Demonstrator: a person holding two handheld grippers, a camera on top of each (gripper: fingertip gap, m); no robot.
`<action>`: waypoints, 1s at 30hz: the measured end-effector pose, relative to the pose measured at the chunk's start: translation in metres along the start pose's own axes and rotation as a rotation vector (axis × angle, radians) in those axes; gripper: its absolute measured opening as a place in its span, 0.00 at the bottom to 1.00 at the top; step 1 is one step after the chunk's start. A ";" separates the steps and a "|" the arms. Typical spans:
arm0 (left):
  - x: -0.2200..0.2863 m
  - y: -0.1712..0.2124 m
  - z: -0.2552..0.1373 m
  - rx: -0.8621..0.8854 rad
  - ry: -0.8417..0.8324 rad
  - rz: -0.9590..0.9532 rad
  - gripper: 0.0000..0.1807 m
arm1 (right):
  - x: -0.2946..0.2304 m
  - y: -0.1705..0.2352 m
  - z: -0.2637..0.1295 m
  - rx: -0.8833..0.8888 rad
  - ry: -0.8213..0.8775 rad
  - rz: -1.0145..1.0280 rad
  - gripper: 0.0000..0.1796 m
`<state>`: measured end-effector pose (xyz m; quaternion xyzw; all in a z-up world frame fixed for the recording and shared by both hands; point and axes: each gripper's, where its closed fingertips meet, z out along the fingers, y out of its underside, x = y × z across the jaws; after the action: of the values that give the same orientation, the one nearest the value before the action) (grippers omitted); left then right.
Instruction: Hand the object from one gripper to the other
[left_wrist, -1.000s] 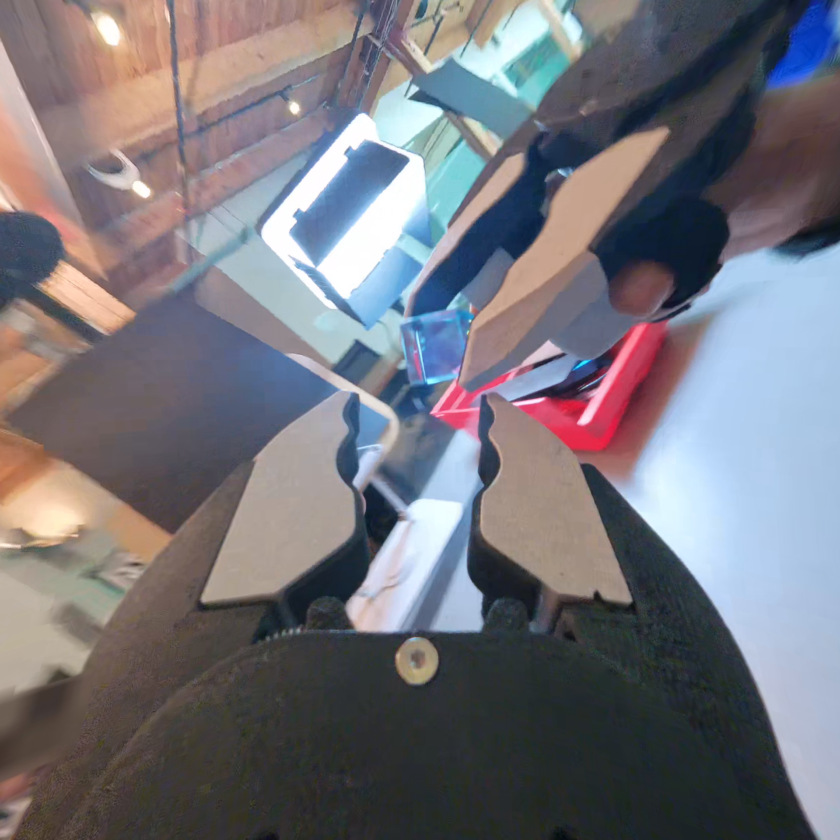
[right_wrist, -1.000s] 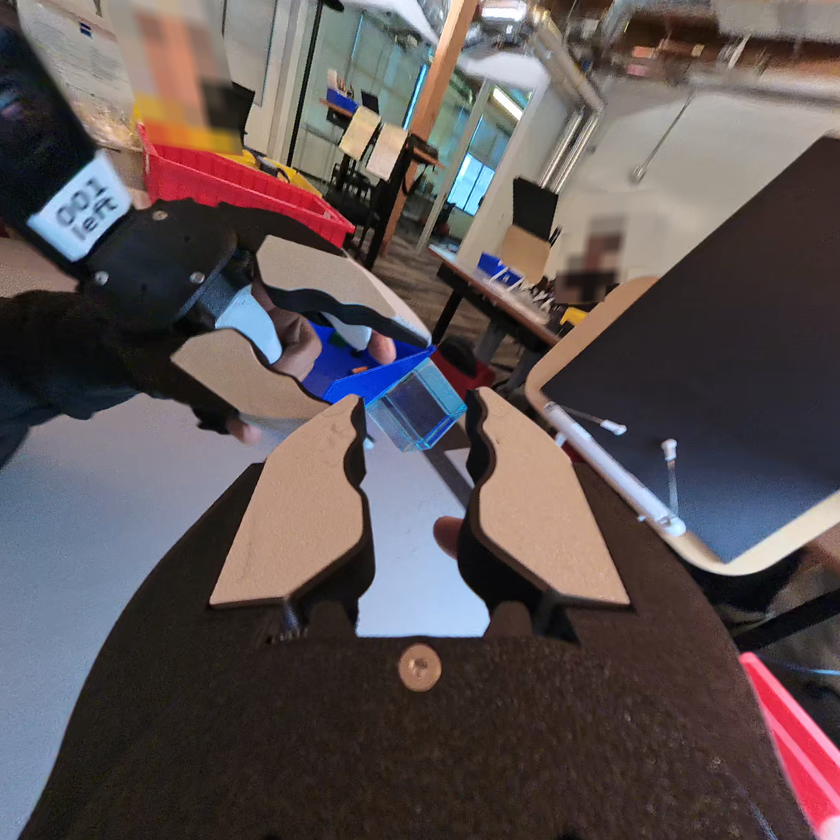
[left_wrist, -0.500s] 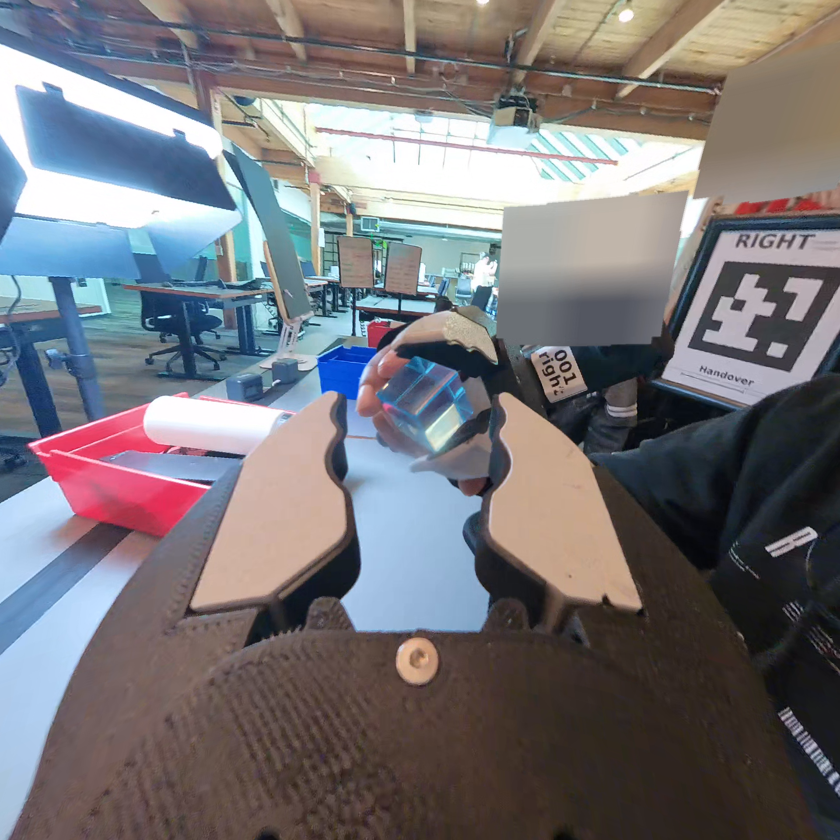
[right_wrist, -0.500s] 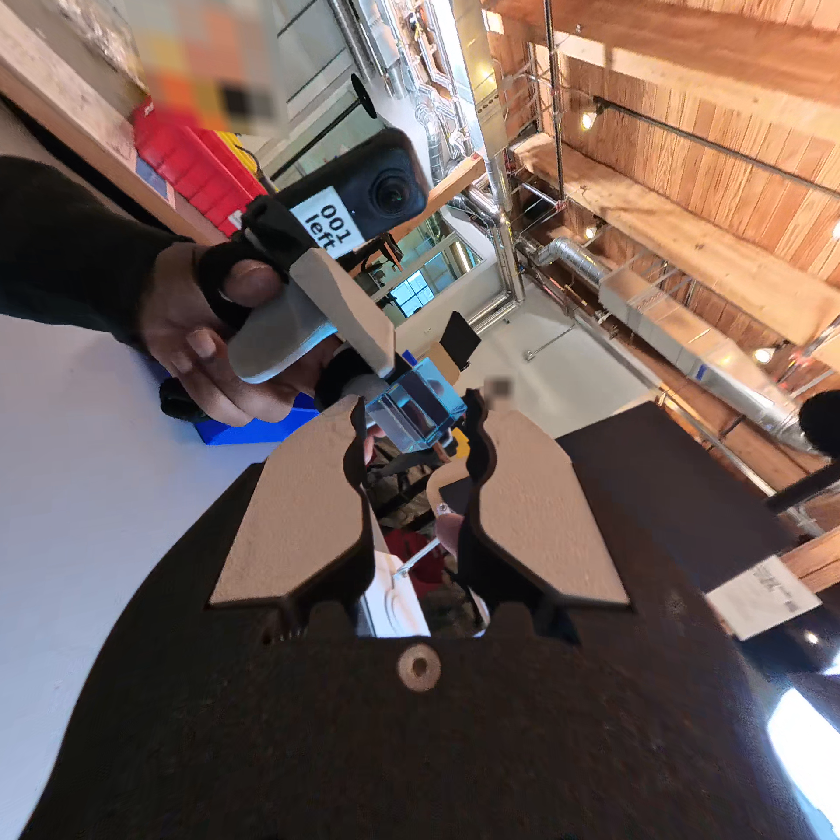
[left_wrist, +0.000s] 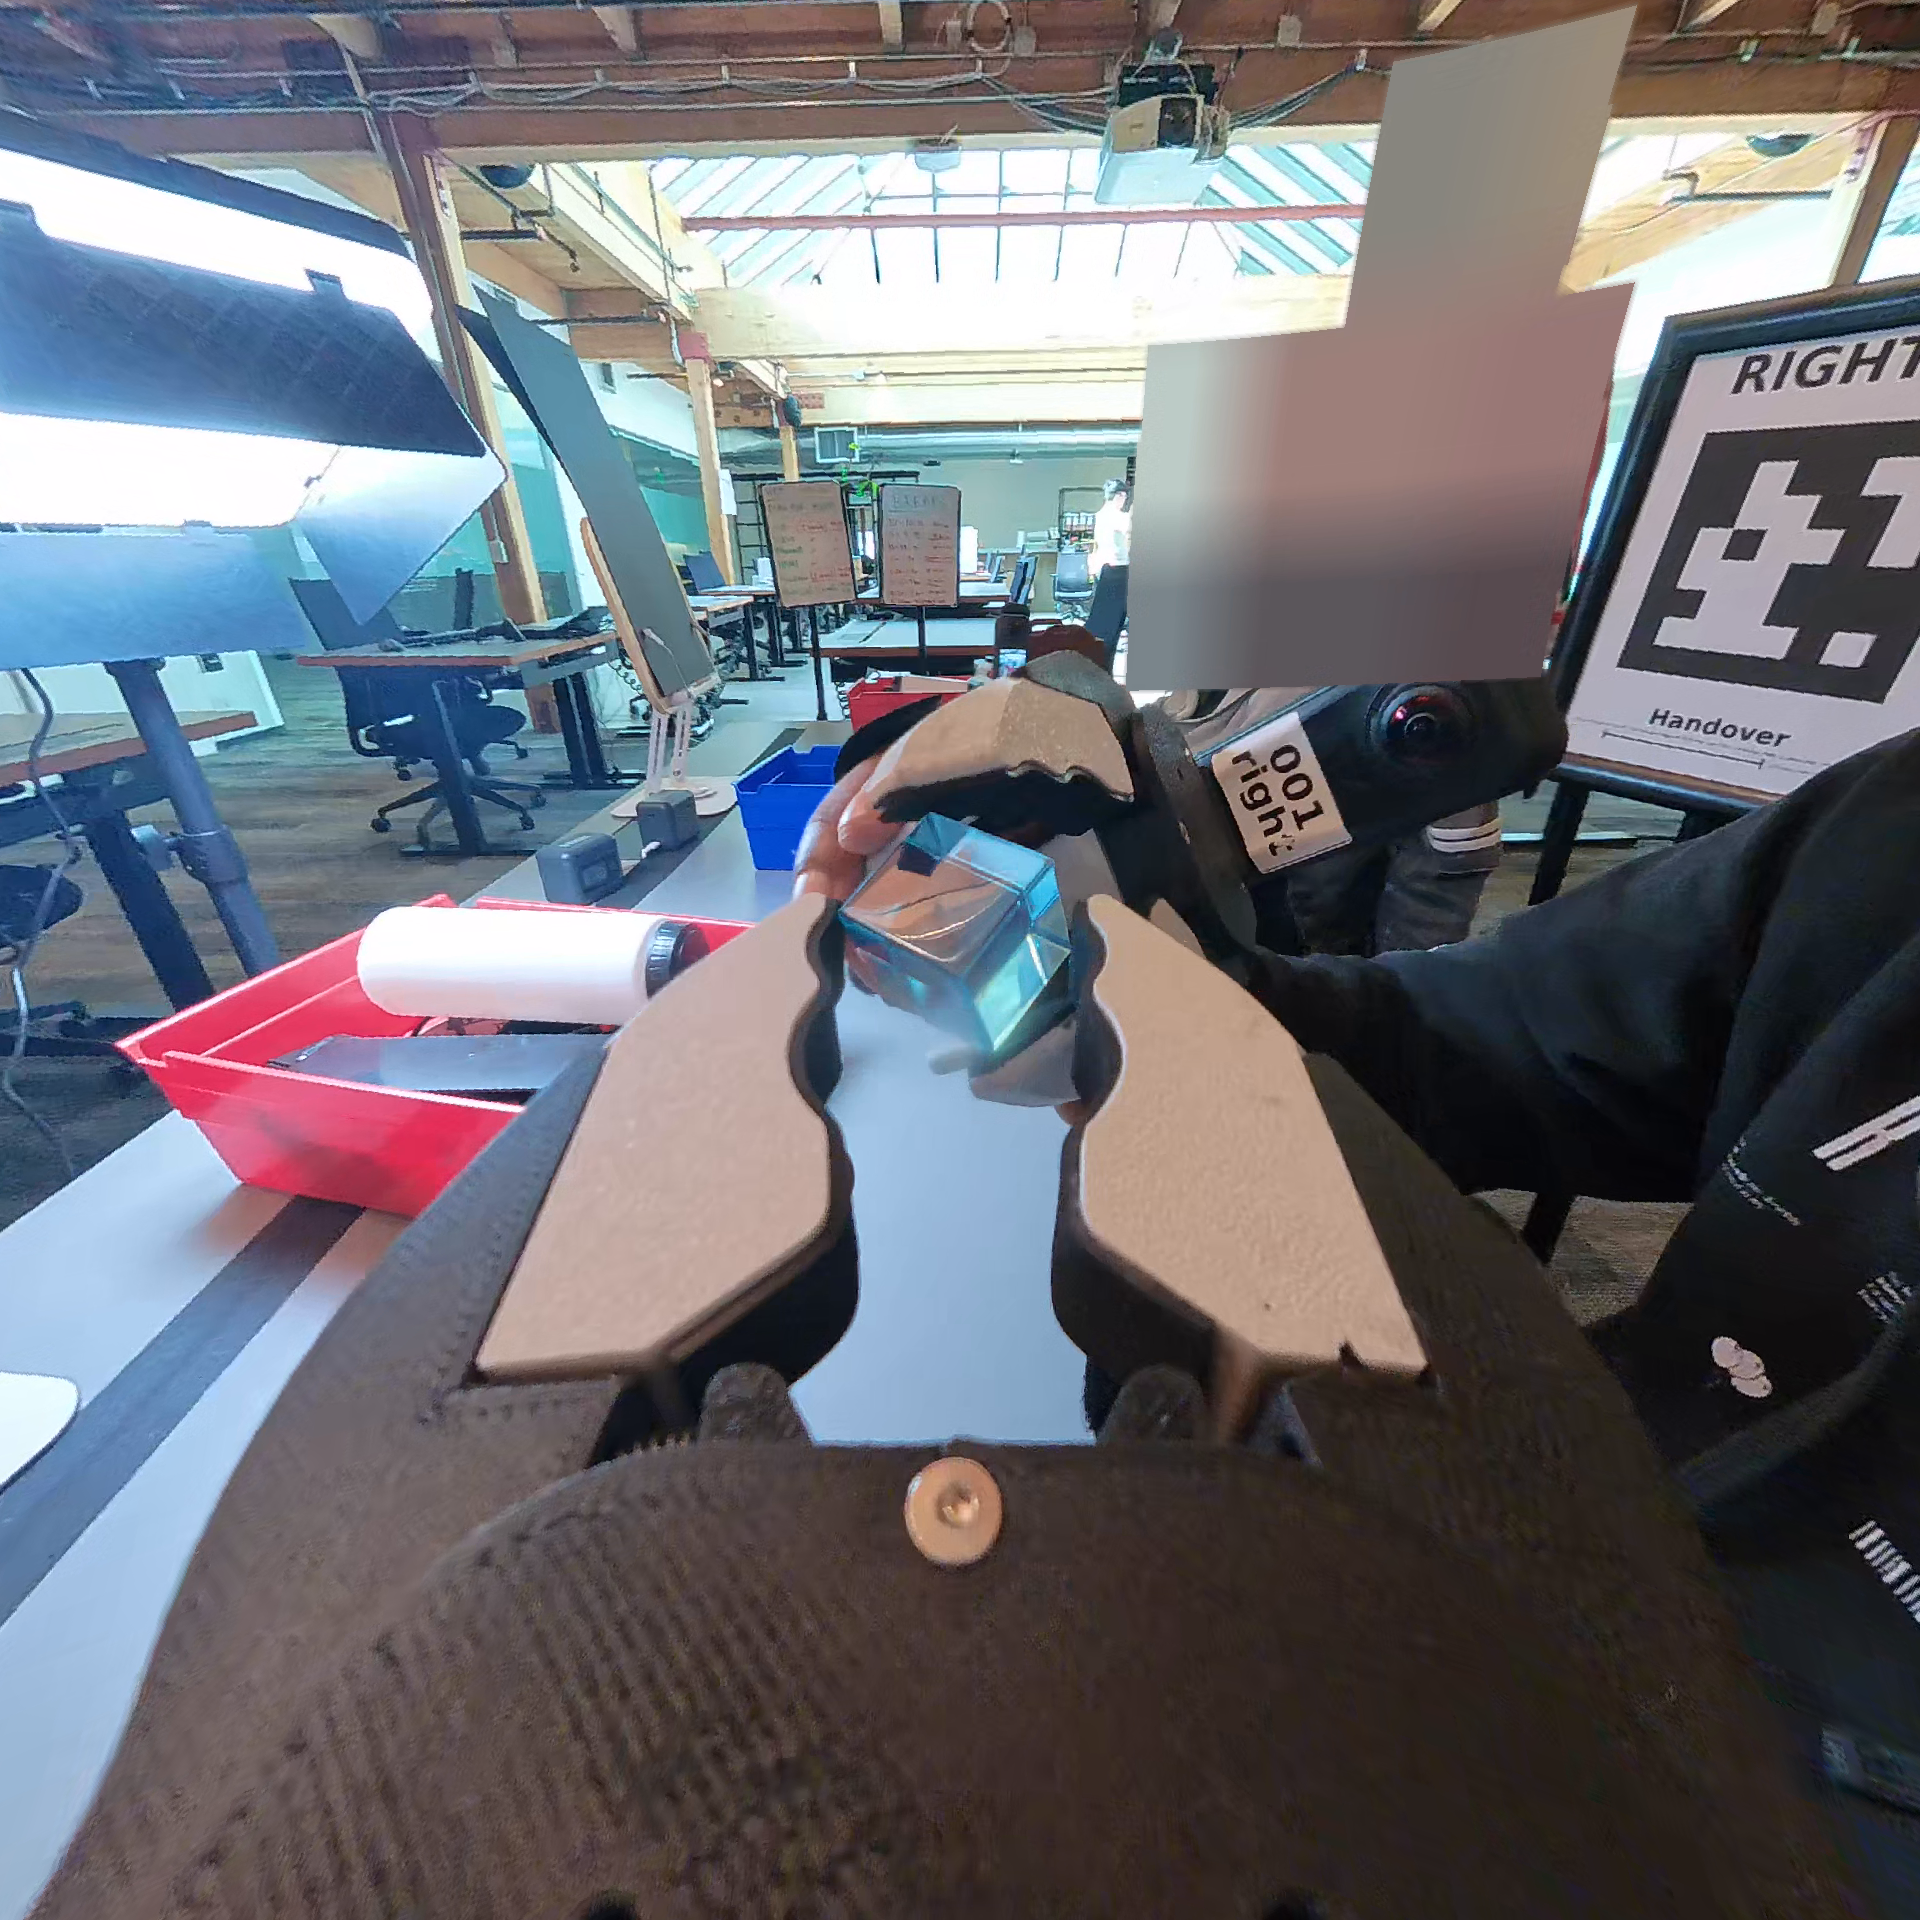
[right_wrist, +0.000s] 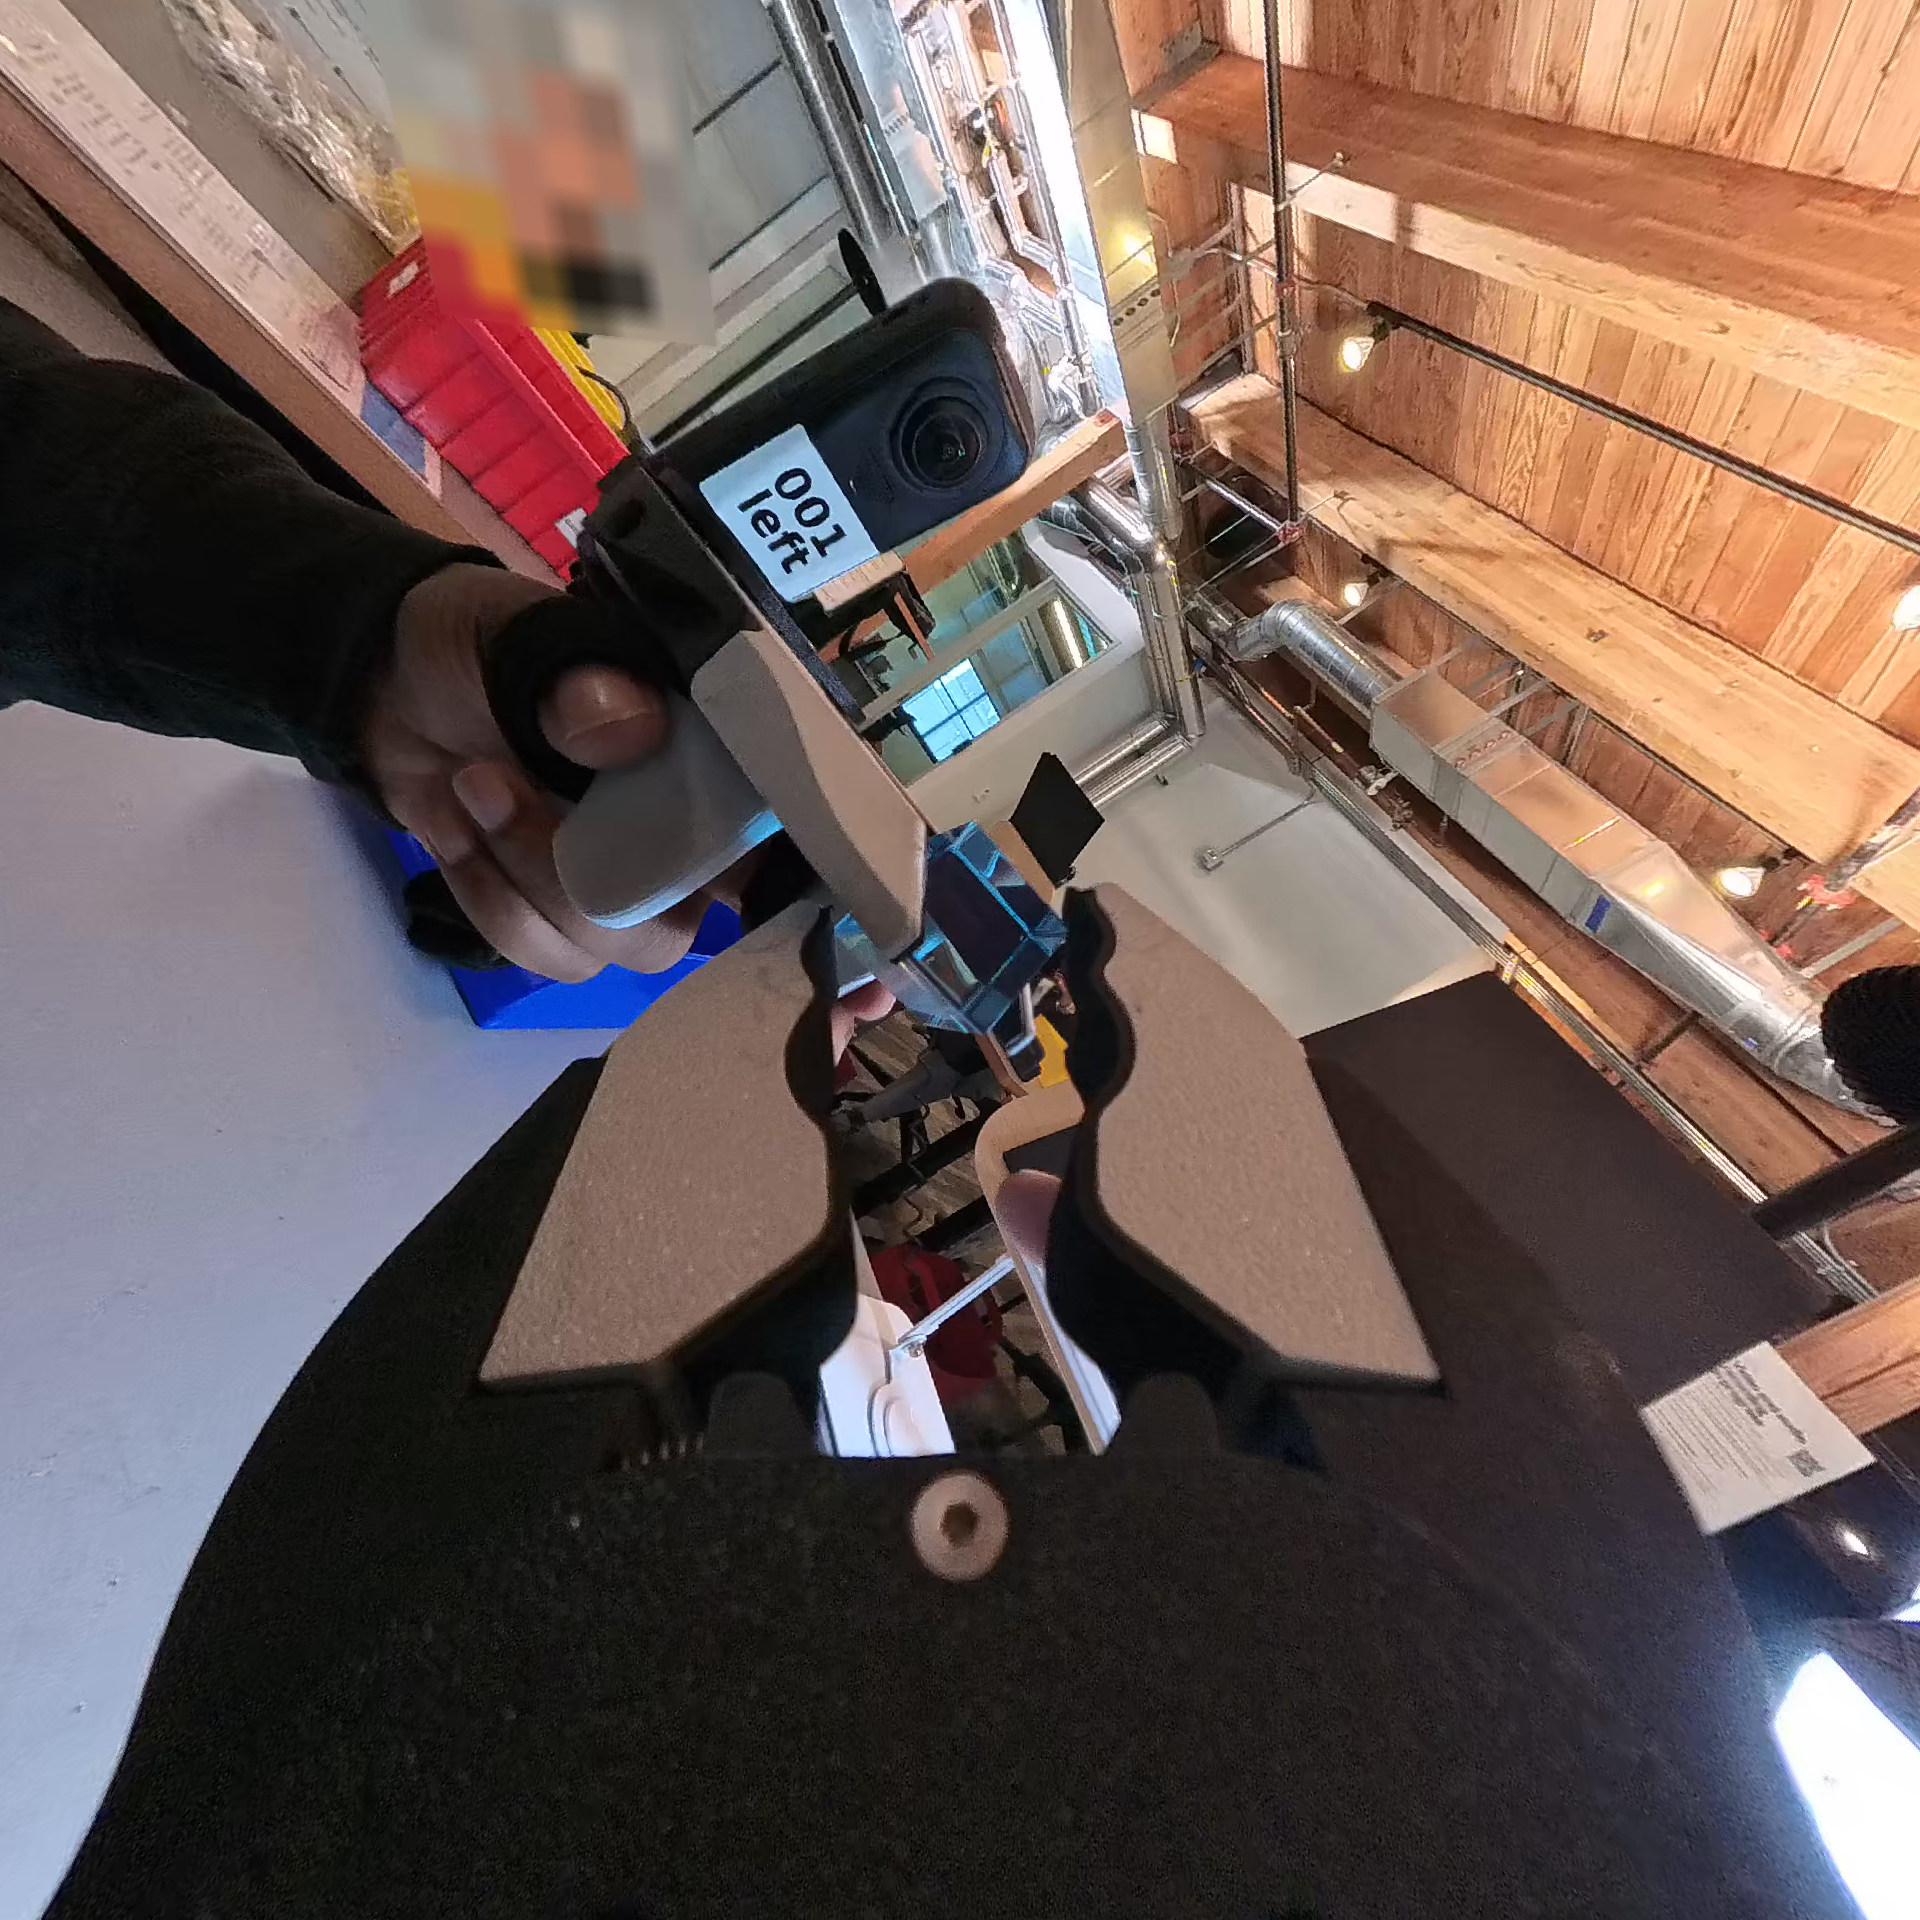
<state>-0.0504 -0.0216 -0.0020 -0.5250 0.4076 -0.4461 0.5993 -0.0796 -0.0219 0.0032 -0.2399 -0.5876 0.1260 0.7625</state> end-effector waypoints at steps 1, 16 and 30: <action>0.000 0.000 0.000 -0.001 -0.005 0.008 0.23 | 0.000 0.000 0.000 0.003 -0.001 0.006 0.24; -0.016 0.005 0.000 -0.081 -0.192 0.255 0.19 | 0.000 0.014 0.003 -0.050 -0.002 0.048 0.23; -0.039 0.003 -0.015 -0.174 -0.384 0.465 0.19 | -0.004 0.045 -0.001 -0.130 -0.164 0.395 0.24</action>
<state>-0.0752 0.0116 -0.0057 -0.5416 0.4328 -0.1532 0.7042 -0.0759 0.0142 -0.0229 -0.3880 -0.5960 0.2538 0.6556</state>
